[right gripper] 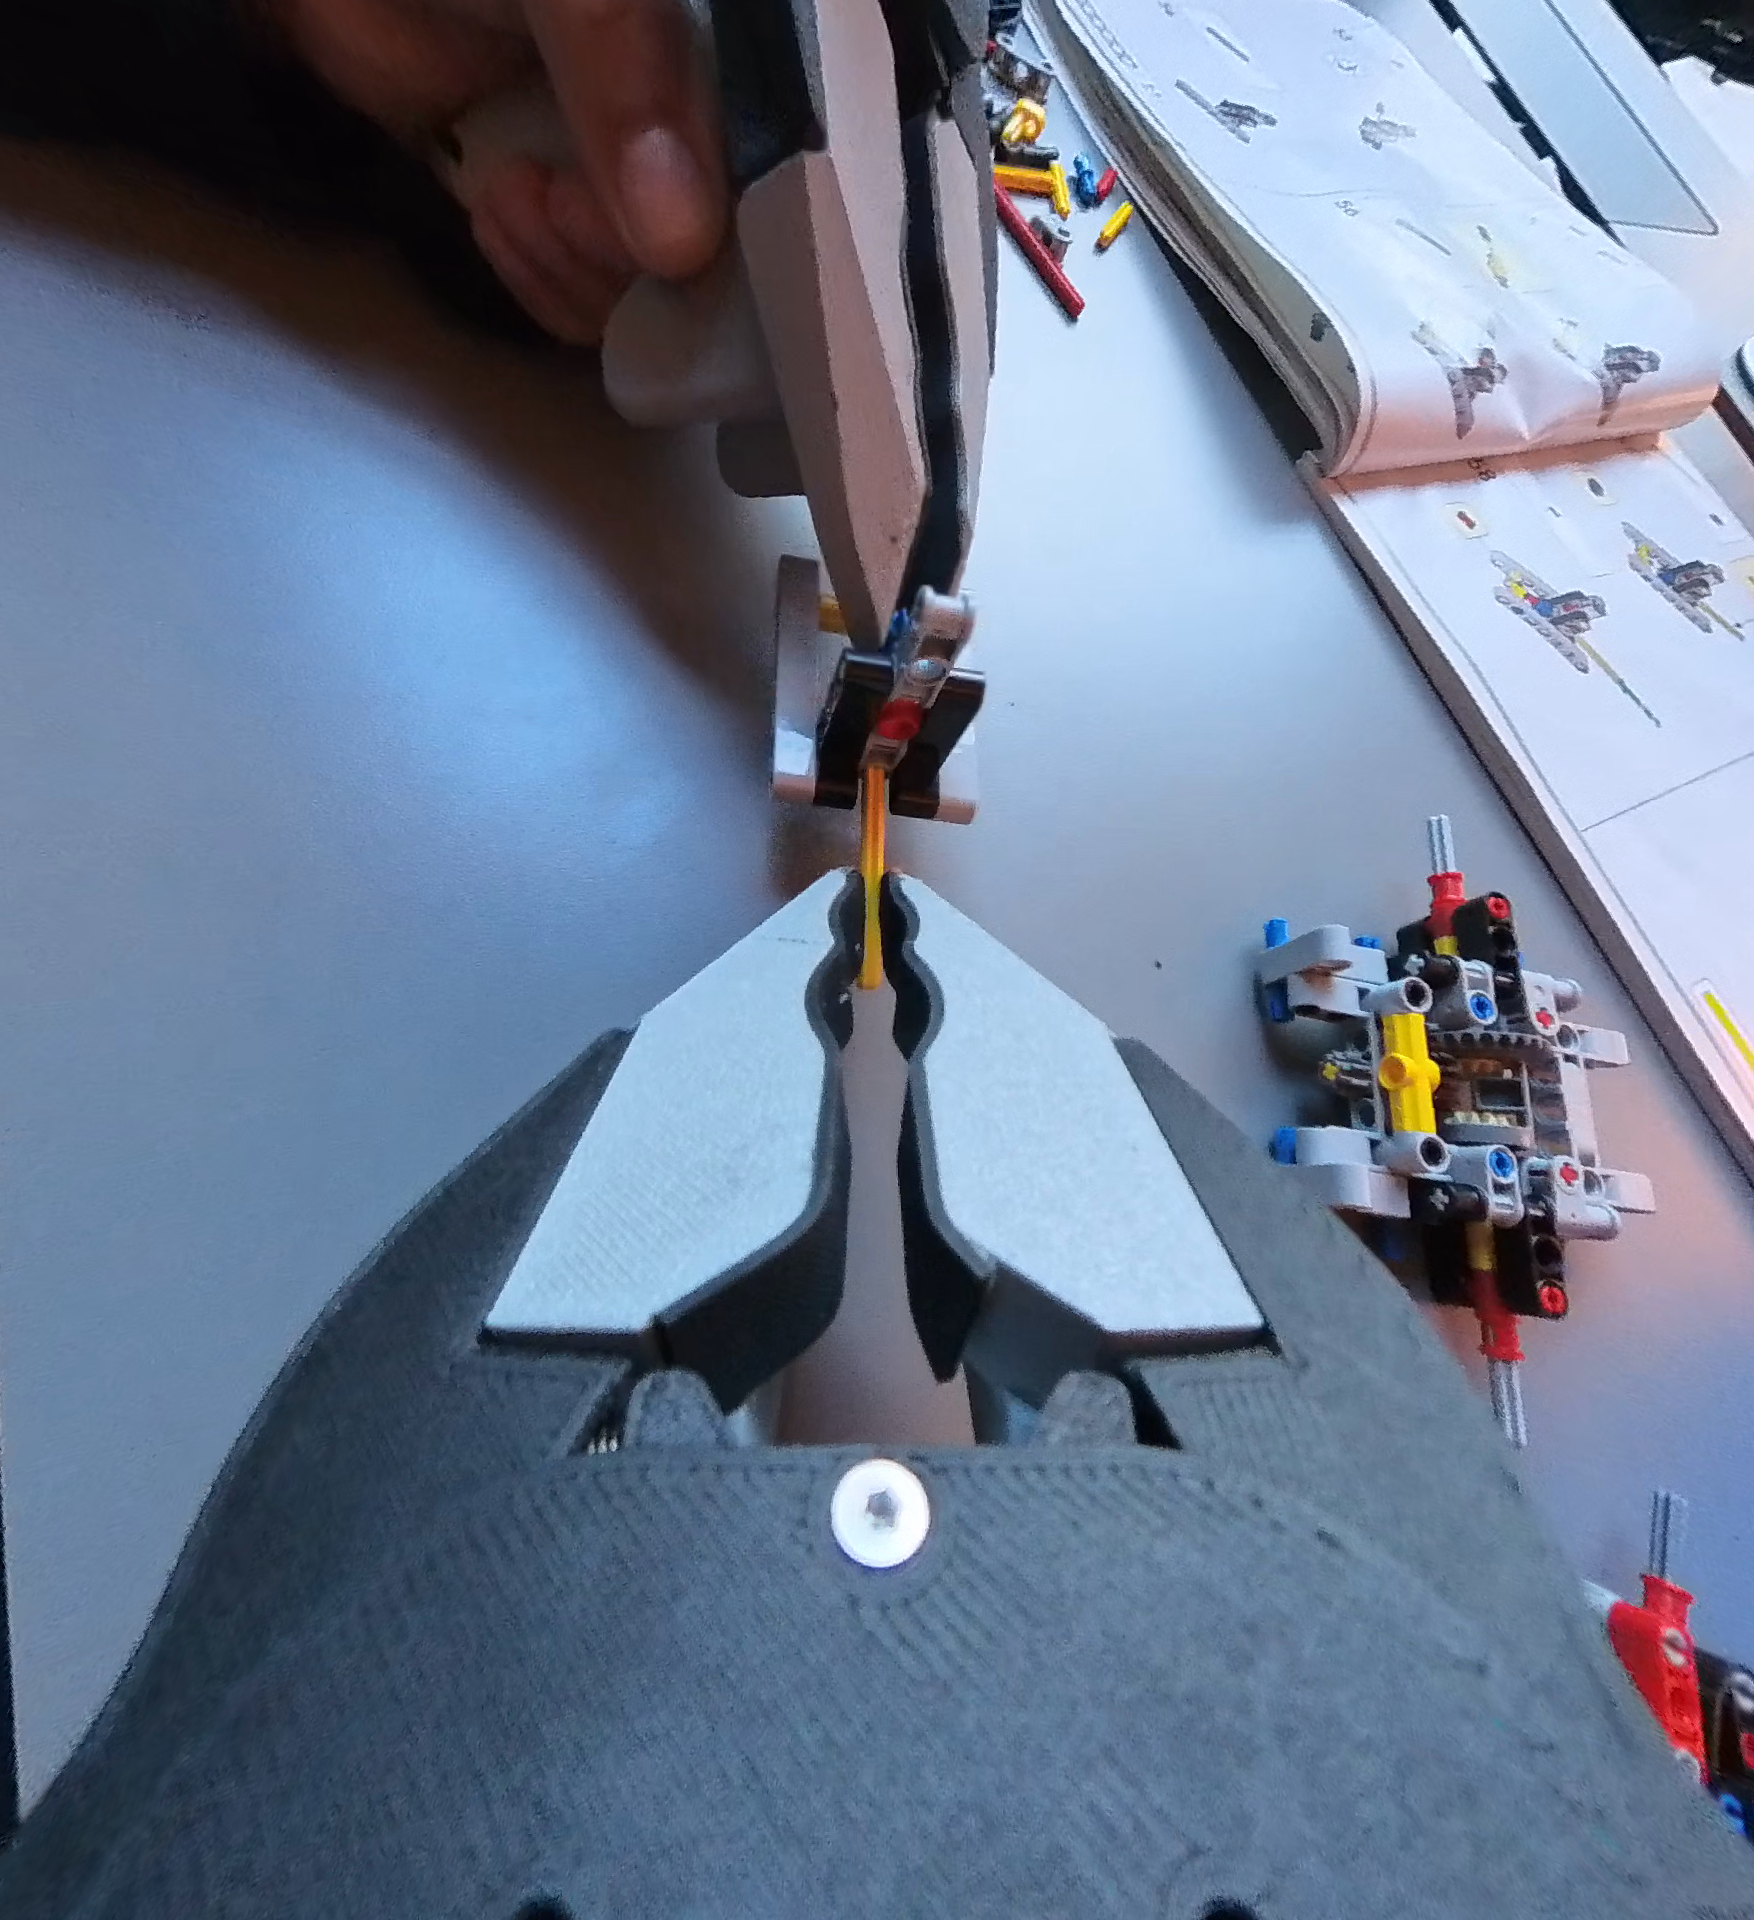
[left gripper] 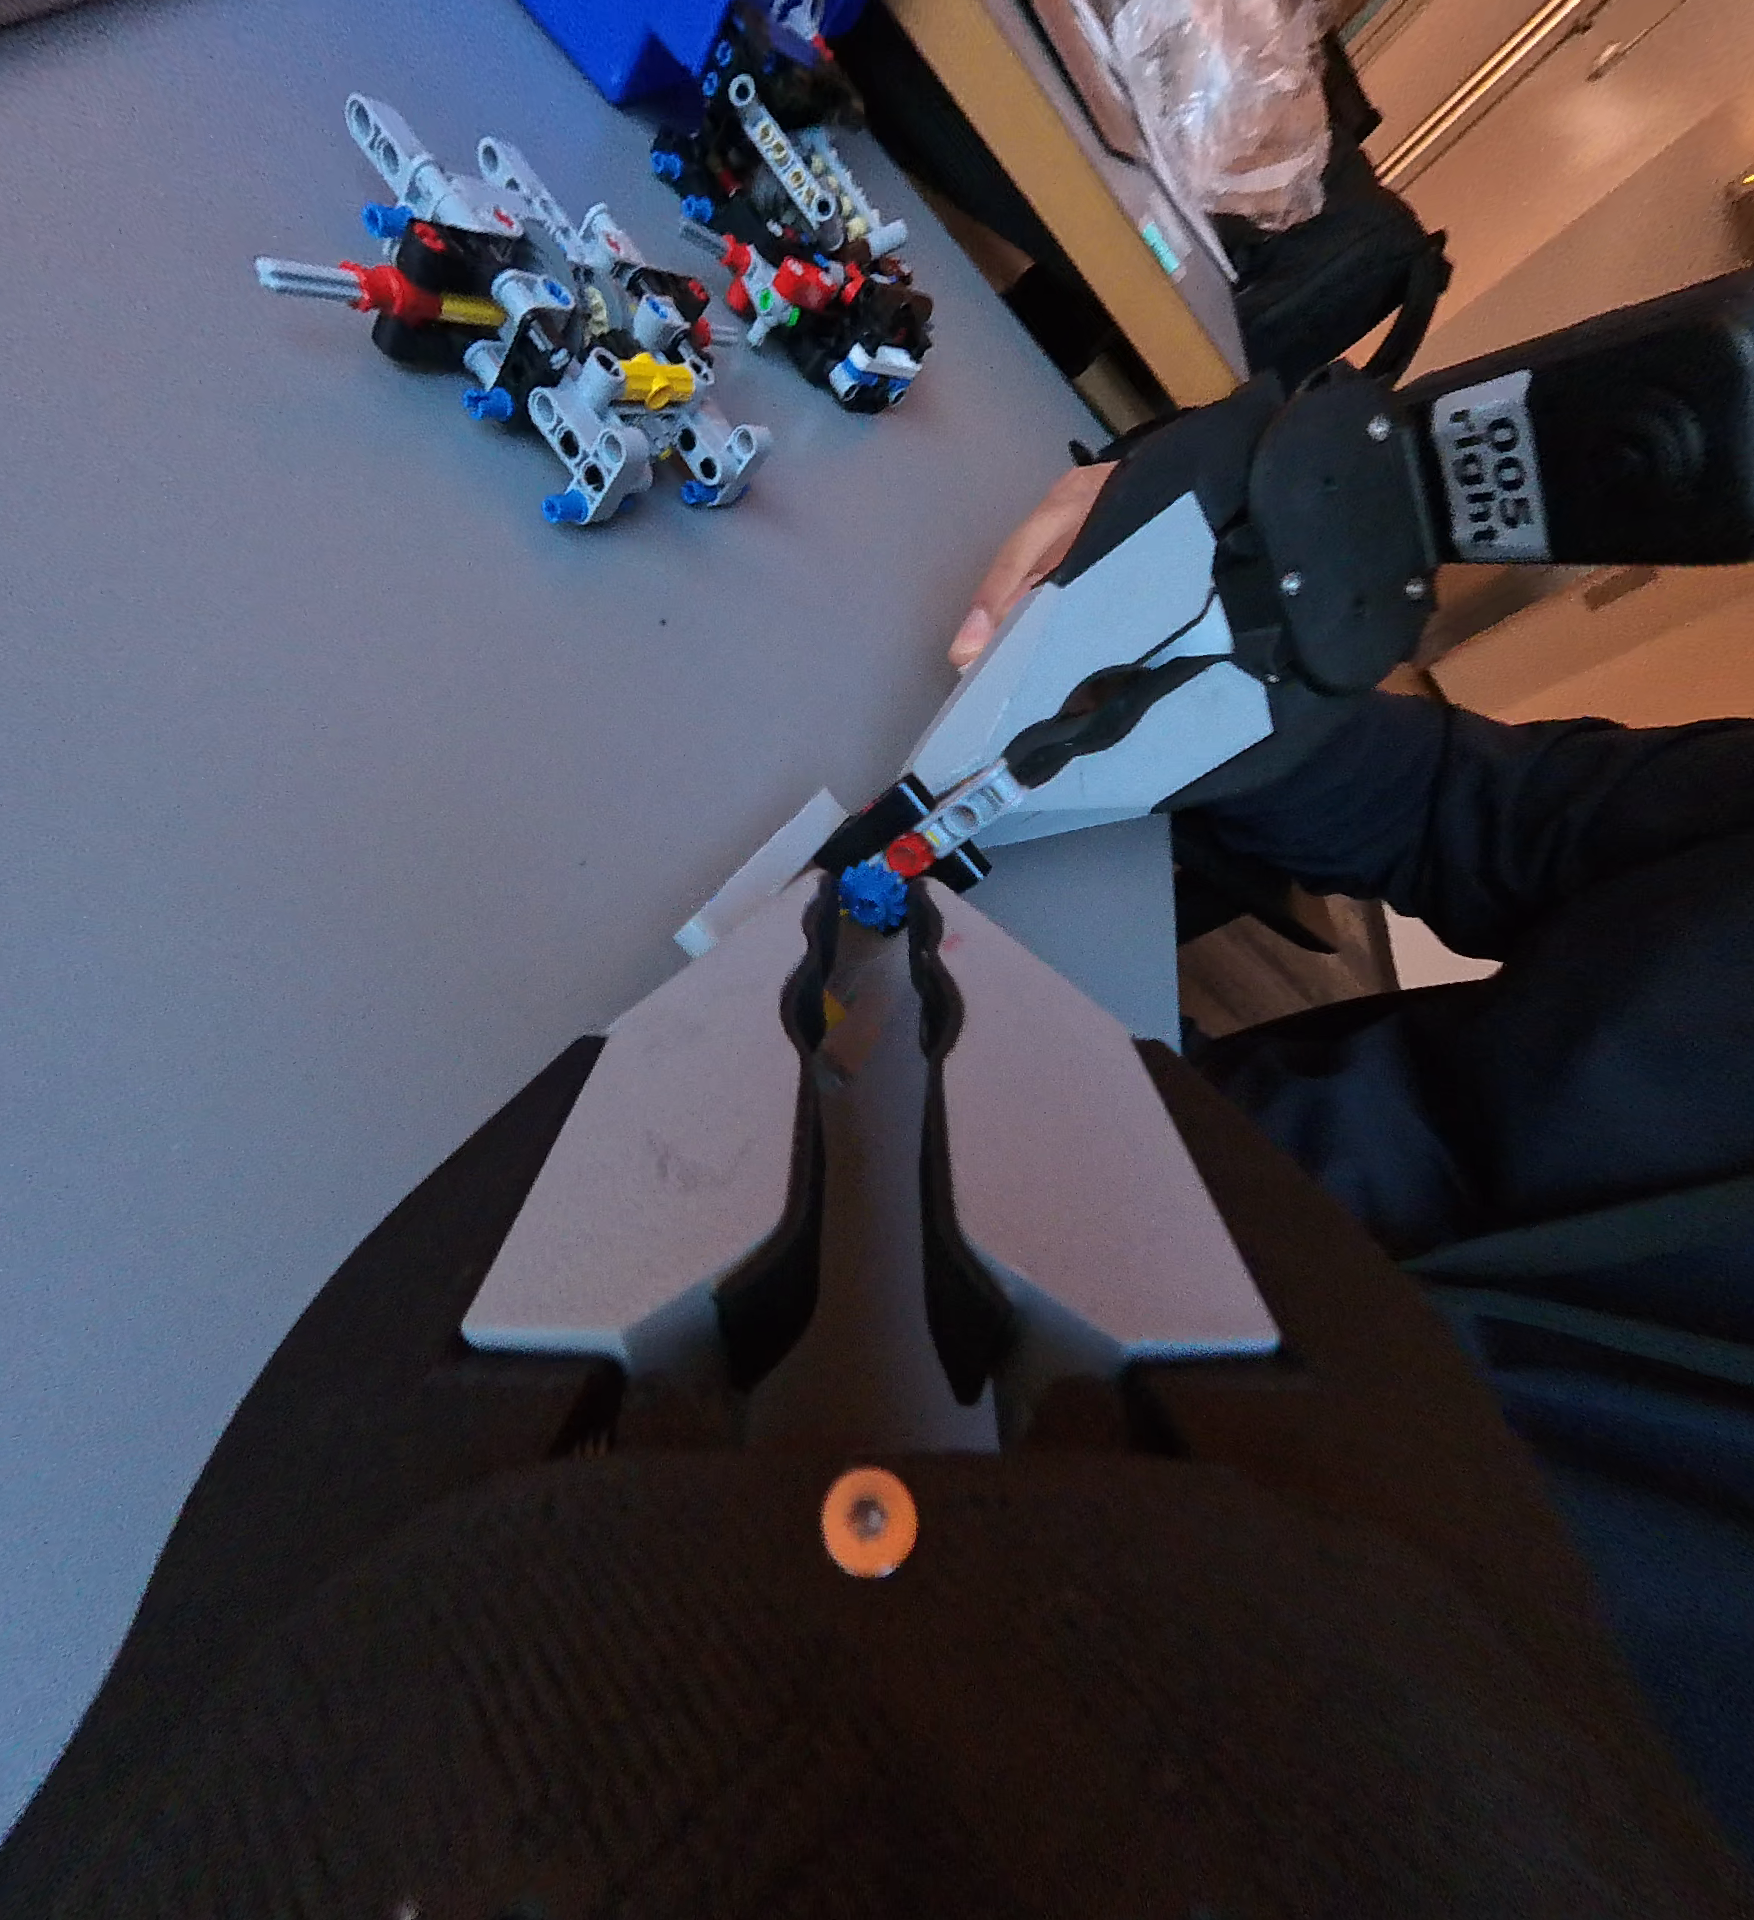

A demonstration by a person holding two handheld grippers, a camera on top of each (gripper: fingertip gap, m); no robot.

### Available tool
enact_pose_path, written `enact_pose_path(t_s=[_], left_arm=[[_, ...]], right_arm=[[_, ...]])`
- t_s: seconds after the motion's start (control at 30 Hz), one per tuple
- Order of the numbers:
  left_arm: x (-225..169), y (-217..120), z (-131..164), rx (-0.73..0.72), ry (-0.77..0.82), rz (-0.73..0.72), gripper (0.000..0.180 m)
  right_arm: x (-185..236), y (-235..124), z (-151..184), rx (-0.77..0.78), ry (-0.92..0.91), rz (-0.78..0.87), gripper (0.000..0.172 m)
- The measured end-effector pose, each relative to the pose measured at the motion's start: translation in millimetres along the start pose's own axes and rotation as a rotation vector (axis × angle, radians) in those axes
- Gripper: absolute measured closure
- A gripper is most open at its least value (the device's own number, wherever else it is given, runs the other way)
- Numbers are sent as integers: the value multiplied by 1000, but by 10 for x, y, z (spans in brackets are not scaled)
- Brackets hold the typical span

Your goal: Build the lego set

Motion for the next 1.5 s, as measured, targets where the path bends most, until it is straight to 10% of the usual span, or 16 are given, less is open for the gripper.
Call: enact_pose_path(t_s=[0.87,1.3,1.5], left_arm=[[107,72,136,62,7,-175,170],[-104,-135,1,-83,2,35,170],[-362,-273,-62,-176,32,223,170]], right_arm=[[6,59,121,60,-41,-130,172],[-45,-63,-112,-114,15,-127,134],[18,-327,-624,-402,-76,-35,150]])
Point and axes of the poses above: each gripper's, where its closed fingertips meet, y out along the fingers, z out of its underside, x = y × z across the jaws, the point moved 1 cm from there along -y, back along the fingers, and after that the axes turned 7 degrees about -z, right-handed, at the moved point
